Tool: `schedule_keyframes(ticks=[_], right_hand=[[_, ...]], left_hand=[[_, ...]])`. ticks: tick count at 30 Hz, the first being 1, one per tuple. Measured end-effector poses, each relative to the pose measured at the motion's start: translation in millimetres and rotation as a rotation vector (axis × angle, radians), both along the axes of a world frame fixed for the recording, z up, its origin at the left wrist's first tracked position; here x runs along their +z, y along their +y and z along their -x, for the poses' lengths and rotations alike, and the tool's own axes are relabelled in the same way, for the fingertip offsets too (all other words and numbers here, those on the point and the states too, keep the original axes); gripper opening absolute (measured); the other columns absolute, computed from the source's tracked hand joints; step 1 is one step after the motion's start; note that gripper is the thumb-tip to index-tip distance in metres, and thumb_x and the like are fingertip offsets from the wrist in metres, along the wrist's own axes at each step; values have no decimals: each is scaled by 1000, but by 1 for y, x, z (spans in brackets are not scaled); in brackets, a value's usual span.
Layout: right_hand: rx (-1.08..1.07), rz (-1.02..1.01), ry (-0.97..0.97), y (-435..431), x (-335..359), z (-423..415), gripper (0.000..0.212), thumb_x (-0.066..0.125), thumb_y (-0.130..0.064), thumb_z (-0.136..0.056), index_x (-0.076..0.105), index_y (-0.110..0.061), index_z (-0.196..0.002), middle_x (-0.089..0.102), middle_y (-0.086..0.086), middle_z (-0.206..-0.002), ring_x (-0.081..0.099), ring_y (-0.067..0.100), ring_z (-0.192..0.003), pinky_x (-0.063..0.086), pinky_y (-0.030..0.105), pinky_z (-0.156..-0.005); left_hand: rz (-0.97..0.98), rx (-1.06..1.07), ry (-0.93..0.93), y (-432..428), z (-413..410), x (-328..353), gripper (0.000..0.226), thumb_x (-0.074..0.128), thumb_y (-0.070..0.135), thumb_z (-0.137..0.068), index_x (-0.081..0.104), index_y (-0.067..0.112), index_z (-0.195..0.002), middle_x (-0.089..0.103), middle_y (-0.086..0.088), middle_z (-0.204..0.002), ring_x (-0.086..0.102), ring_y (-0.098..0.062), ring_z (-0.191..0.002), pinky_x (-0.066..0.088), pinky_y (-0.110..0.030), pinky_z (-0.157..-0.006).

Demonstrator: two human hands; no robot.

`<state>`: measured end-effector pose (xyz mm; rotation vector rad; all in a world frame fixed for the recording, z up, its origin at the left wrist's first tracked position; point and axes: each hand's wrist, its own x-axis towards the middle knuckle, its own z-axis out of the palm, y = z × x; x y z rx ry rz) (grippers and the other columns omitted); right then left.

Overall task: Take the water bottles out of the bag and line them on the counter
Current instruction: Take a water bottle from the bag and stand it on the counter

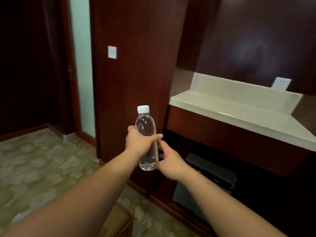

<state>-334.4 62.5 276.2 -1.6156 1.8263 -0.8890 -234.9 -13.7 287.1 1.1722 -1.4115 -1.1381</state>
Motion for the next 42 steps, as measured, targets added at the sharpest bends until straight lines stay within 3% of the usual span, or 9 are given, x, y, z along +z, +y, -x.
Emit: schedule_keyframes(ticks=[3,7,12,15,19,23,27,36,42], right_hand=[[-118,51,-16,-9,8,-8,73,65,-14,-80,25,-20,-141,54,2,-131,57,20,-116,50,36,-96],[-258,107,-93,-18,10,-11,83,74,-29,-70,24,-34,-135,47,-4,-132,55,19,-116,52,40,-92],[-403,82,-85,-14,26,25,73,73,-22,-72,31,-23,-133,56,-2,-121,58,19,-110,51,41,-95],[-404,71,-126,-13,40,51,68,74,-17,-76,33,-20,-131,57,-1,-118,57,17,-109,51,38,-95],[-447,128,-174,-30,49,91,66,77,-14,-73,40,-20,-127,62,-1,-115,61,17,-106,53,37,-92],[-563,175,-190,-61,50,136,58,77,-25,-70,51,-21,-122,67,1,-112,64,20,-103,54,37,-89],[-615,189,-111,-92,64,189,52,73,-24,-72,54,-23,-120,67,2,-110,64,25,-101,55,41,-88],[-576,247,-123,-170,77,269,46,73,-17,-71,56,-14,-114,66,4,-107,64,25,-98,54,42,-84],[-536,214,-81,-224,82,313,45,74,-12,-74,48,-11,-110,61,4,-105,61,24,-94,51,36,-77]], left_hand=[[-13,-79,22,-5,21,24,74,85,31,-65,37,10,-118,56,-9,-116,59,-28,-105,50,-41,-93],[45,-242,-10,-13,44,37,74,83,28,-68,32,19,-121,53,-8,-123,56,-27,-110,46,-46,-98],[-13,-402,4,-23,75,52,73,80,20,-71,33,15,-126,53,-10,-122,57,-27,-110,47,-45,-98],[-42,-468,-8,-29,98,62,67,76,15,-74,35,12,-128,55,-10,-120,58,-27,-106,48,-43,-95],[74,-374,-60,-40,136,73,53,80,27,-66,53,19,-111,62,0,-108,60,-22,-97,50,-35,-85],[217,-330,-147,-50,179,81,56,84,36,-60,56,26,-107,64,7,-102,58,-14,-91,40,-26,-72],[269,-303,-126,-78,227,89,64,86,37,-57,54,27,-110,66,5,-106,62,-19,-99,51,-36,-87],[255,-409,-43,-158,292,91,88,85,14,-62,43,14,-139,58,-2,-128,57,-17,-115,48,-38,-100],[265,-491,-113,-221,325,90,44,74,5,-74,64,12,-116,69,-3,-108,66,-20,-100,53,-30,-87]])
